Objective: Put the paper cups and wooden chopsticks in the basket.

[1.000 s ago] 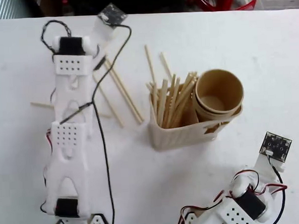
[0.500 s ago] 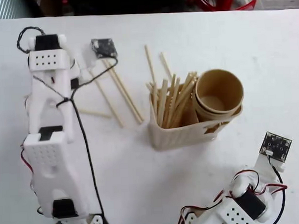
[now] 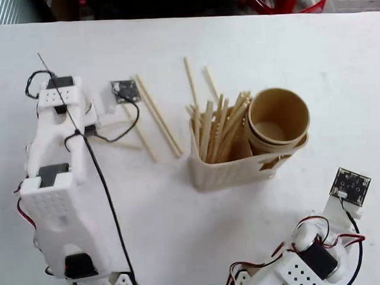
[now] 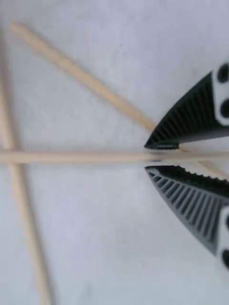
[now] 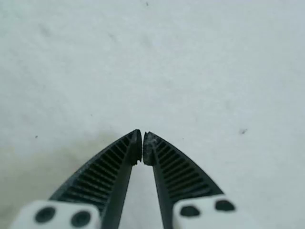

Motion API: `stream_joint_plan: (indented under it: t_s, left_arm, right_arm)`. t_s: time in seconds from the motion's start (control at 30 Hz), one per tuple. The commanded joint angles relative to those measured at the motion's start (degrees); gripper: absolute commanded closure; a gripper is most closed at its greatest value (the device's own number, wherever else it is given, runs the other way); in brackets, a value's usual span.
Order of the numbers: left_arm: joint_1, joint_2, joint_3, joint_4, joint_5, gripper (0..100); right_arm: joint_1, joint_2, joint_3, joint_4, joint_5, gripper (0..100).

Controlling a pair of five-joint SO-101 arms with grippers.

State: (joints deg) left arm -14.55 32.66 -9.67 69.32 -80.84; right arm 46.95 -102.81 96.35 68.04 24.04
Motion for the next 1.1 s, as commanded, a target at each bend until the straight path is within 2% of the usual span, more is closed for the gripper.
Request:
stream_joint_plan:
  t_s: [0.0, 0.17, 0.3, 0.47, 0.63, 0.77, 1.07]
  left_arm:
    - [0.6, -4.0, 3.1, -6.9, -14.6, 88]
    - [1.9, -3.9, 7.9, -12.1, -14.7, 88]
    - [3.2, -4.0, 9.8, -11.8, -17.3, 88]
    - [3.1, -5.3, 8.4, -11.6, -15.6, 88]
    - [3.5, -9.1, 4.7, -3.5, -14.6, 87]
    - [4.2, -12.0, 2.5, 2.2, -14.6, 83]
    - [4.3, -12.1, 2.5, 4.5, -14.6, 82]
  right_arm:
    - [0.4, -0.5, 0.5, -0.6, -0.2, 97.9]
    - [0.4, -0.5, 0.5, -0.6, -0.2, 97.9]
    - [0.4, -0.5, 0.5, -0.6, -0.2, 97.9]
    - [0.4, -0.5, 0.5, -0.6, -0.2, 97.9]
    - [0.4, -0.5, 0.5, -0.6, -0.2, 97.9]
    - [0.4, -0.5, 0.5, -0.6, -0.2, 97.9]
    - [0.4, -0.5, 0.5, -0.6, -0.2, 97.9]
